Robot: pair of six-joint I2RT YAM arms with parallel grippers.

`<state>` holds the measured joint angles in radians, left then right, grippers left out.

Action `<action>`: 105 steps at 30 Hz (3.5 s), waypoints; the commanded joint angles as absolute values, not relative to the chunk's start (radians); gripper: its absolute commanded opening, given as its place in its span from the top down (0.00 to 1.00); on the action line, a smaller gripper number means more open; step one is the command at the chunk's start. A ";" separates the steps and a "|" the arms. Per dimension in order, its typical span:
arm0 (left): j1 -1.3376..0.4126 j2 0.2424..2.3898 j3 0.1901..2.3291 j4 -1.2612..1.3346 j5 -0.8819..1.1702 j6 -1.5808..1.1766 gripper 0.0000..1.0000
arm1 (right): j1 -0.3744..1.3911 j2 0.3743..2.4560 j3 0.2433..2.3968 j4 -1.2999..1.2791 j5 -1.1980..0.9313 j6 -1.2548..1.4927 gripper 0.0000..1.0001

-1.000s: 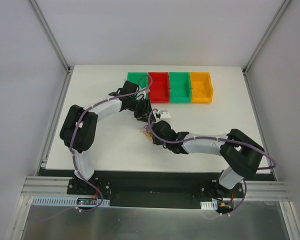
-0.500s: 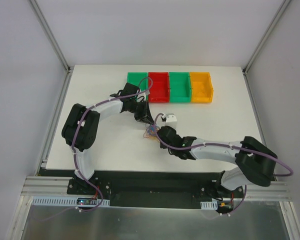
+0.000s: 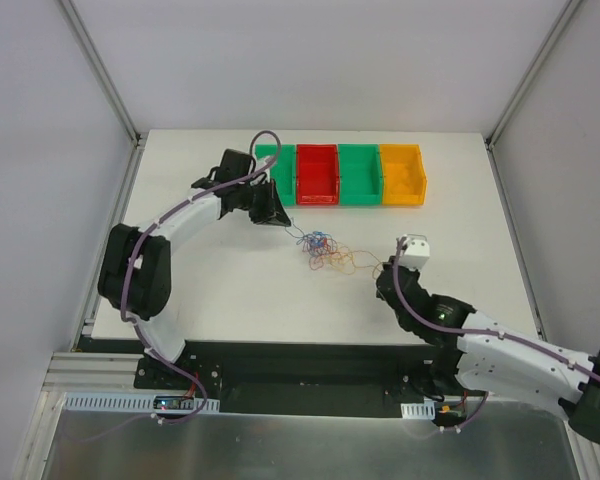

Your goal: Untangle the cables

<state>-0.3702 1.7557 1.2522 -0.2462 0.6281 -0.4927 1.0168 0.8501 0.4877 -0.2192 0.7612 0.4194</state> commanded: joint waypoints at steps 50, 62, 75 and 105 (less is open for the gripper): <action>-0.213 1.557 1.307 -0.422 0.147 -0.414 1.00 | 0.816 0.149 1.180 -0.851 1.089 0.083 1.00; -0.124 1.603 1.305 -0.423 0.166 -0.442 1.00 | 0.940 0.095 1.203 -0.885 1.201 0.081 1.00; -0.028 1.615 1.322 -0.439 0.218 -0.446 1.00 | 0.974 0.067 1.178 -0.891 1.210 0.107 1.00; -0.494 1.635 1.302 -0.147 1.055 -0.323 0.31 | 0.811 0.926 0.695 -0.296 -0.030 0.391 0.77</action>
